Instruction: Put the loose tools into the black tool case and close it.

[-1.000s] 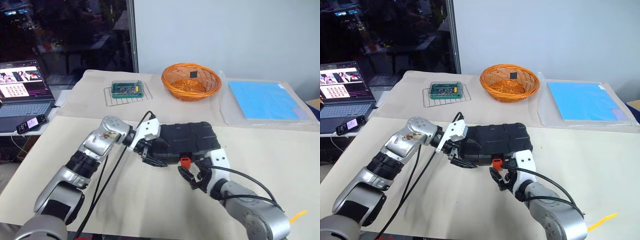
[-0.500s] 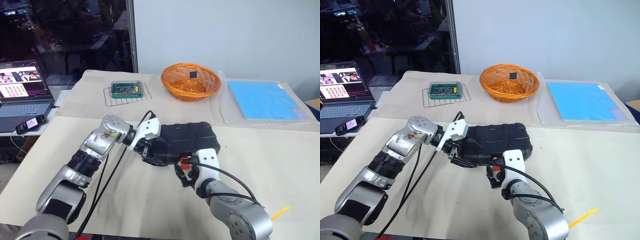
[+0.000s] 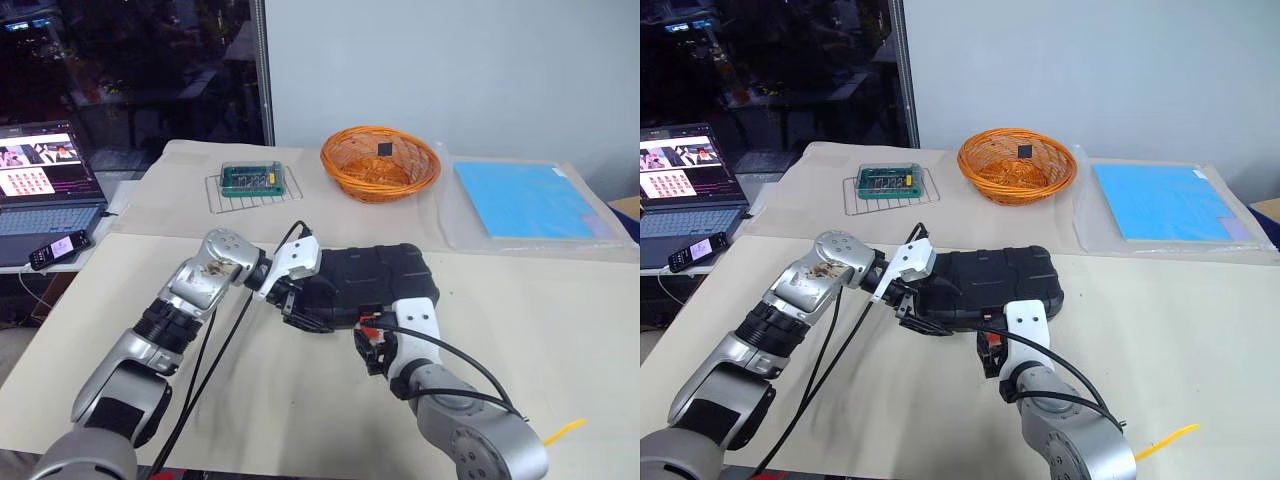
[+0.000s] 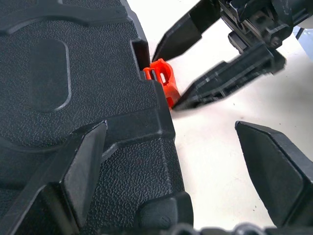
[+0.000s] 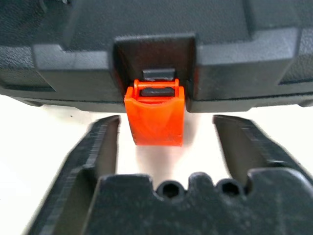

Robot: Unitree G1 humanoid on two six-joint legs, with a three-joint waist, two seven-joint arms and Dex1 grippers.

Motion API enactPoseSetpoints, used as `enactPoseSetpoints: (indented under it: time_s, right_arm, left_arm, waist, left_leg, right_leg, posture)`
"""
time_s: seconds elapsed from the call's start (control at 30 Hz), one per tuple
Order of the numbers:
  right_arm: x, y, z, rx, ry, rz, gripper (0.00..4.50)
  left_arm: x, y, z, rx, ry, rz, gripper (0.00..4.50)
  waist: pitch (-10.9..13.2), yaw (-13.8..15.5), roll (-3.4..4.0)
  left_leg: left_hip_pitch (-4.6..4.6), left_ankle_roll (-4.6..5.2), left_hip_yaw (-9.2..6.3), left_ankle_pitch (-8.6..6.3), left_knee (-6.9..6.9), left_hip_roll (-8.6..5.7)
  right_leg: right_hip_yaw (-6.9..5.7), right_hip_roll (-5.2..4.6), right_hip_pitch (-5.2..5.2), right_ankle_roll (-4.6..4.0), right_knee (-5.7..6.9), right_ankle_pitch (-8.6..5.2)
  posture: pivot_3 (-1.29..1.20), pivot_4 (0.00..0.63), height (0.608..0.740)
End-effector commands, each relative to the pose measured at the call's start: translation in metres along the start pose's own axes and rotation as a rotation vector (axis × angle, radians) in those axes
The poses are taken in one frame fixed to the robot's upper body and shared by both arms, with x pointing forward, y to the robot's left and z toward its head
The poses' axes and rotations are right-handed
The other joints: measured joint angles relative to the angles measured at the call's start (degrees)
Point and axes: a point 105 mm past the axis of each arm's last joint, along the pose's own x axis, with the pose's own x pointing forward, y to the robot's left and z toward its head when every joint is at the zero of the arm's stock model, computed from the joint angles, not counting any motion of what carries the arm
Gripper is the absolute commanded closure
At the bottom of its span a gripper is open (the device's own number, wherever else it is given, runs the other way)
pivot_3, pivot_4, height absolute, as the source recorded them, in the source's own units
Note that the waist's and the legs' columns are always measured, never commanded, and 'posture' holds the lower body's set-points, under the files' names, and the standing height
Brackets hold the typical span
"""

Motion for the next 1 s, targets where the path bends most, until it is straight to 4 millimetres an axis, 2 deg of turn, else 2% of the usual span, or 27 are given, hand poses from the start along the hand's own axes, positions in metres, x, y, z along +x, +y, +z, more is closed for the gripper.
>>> enactPoseSetpoints:
  time_s: [0.03, 0.1, 0.47, 0.7, 0.9, 0.97, 1.0]
  right_arm:
    - [-0.007, 0.001, 0.008, -0.003, -0.044, 0.008, 2.78]
    - [-0.008, 0.001, 0.009, -0.01, -0.051, 0.014, 3.35]
    - [-0.012, 0.0, 0.036, -0.157, -0.175, 0.037, 3.35]
    - [0.0, -0.003, 0.047, -0.175, -0.198, 0.062, 3.35]
    - [0.022, -0.008, 0.039, -0.131, -0.141, 0.091, 3.35]
    - [0.028, -0.012, 0.04, -0.158, -0.144, 0.099, 2.34]
    - [0.029, -0.013, 0.041, -0.168, -0.15, 0.099, 2.12]
  left_arm:
    - [0.01, -0.005, -0.026, -0.081, 0.078, -0.032, 0.0]
    - [0.01, -0.005, -0.026, -0.082, 0.077, -0.031, 0.0]
    - [0.016, -0.006, -0.015, -0.133, 0.021, -0.047, 0.0]
    - [0.02, -0.007, -0.01, -0.136, 0.016, -0.059, 0.0]
    - [0.024, -0.007, -0.009, -0.138, 0.012, -0.061, 0.0]
    - [0.026, -0.008, -0.008, -0.142, 0.005, -0.06, 0.0]
    - [0.027, -0.007, -0.007, -0.144, 0.001, -0.056, 0.0]
  waist:
    - [-0.01, 0.02, 0.0]
    - [-0.01, 0.04, 0.0]
    - [-0.01, 0.04, 0.0]
    - [0.0, -0.25, -0.01]
    - [-0.01, -1.04, -0.02]
    - [-0.02, -1.34, -0.03]
    - [-0.02, -1.38, -0.03]
  left_leg:
    - [0.0, 0.0, 0.0, 0.0, 0.0, 0.0]
    - [0.0, 0.0, -0.03, 0.0, 0.0, 0.0]
    - [-0.08, 0.0, -0.05, -0.01, 0.01, -0.01]
    - [-0.12, 0.09, -0.04, 0.04, 0.0, -0.01]
    - [-0.05, 0.31, -0.05, 0.17, 0.0, 0.01]
    - [-0.02, 0.24, -0.04, 0.14, 0.0, 0.02]
    - [0.01, 0.2, -0.04, 0.13, 0.0, 0.04]
  right_leg:
    - [0.0, 0.0, 0.0, 0.0, 0.0, 0.0]
    - [-0.03, 0.0, -0.02, 0.0, -0.02, 0.0]
    - [-0.03, -0.01, -0.03, 0.02, -0.03, -0.01]
    - [-0.03, 0.0, -0.05, 0.02, -0.03, -0.01]
    - [-0.02, 0.0, -0.01, 0.02, -0.02, -0.01]
    - [-0.01, 0.01, 0.0, 0.01, -0.01, 0.0]
    - [-0.01, 0.01, 0.01, 0.0, -0.01, 0.0]
  posture:
    - [0.0, 0.15, 0.74]
    - [0.0, 0.15, 0.74]
    - [0.0, 0.15, 0.74]
    - [0.0, 0.15, 0.74]
    - [0.0, 0.15, 0.74]
    - [0.0, 0.15, 0.74]
    - [0.0, 0.15, 0.74]
